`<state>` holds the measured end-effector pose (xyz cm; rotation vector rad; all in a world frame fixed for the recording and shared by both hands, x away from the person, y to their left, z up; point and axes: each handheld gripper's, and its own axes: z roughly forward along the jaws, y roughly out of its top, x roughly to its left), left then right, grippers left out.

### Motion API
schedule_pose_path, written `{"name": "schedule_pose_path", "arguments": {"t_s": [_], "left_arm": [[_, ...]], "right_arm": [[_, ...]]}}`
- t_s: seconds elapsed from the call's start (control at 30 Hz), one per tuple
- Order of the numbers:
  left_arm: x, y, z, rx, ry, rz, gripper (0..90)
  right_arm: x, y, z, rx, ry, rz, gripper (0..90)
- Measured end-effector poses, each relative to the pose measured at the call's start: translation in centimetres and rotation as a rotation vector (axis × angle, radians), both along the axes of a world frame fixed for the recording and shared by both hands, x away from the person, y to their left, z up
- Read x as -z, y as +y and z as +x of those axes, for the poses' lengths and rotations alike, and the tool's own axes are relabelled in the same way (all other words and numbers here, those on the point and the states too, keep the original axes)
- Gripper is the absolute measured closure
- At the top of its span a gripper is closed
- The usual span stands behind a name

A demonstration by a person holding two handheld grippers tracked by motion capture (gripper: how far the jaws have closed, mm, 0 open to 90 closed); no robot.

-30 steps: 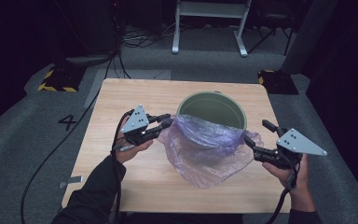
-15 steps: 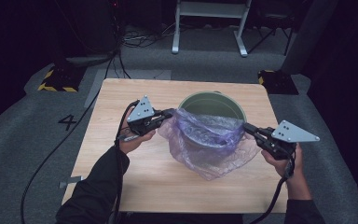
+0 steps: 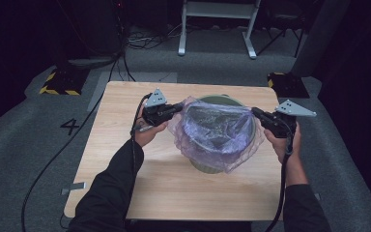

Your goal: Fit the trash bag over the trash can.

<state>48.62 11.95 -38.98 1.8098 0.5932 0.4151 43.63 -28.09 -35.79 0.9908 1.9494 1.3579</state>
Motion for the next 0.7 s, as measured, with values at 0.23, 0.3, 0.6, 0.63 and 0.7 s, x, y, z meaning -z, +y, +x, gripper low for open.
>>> {"name": "schedule_pose_path", "arguments": {"t_s": [0.23,0.3,0.6,0.63,0.7], "left_arm": [[1.4,-1.2,1.7,-0.002,0.058,-0.010,89.4],[1.6,-1.6,2.0,-0.006,0.072,-0.006,89.3],[4.3,-2.8,3.5,-0.015,0.163,0.024,89.3],[4.6,-2.7,3.5,-0.007,0.173,0.024,89.3],[4.9,-2.7,3.5,-0.003,0.183,0.031,89.2]], "right_arm": [[2.1,-0.4,2.5,0.009,0.092,0.070,90.0],[2.3,-0.5,2.6,0.008,0.099,0.077,90.0],[5.0,-1.0,4.8,0.025,0.219,0.127,90.0],[5.2,-1.1,4.8,0.028,0.230,0.127,90.0],[5.5,-1.2,4.8,0.030,0.238,0.123,90.0]]}}
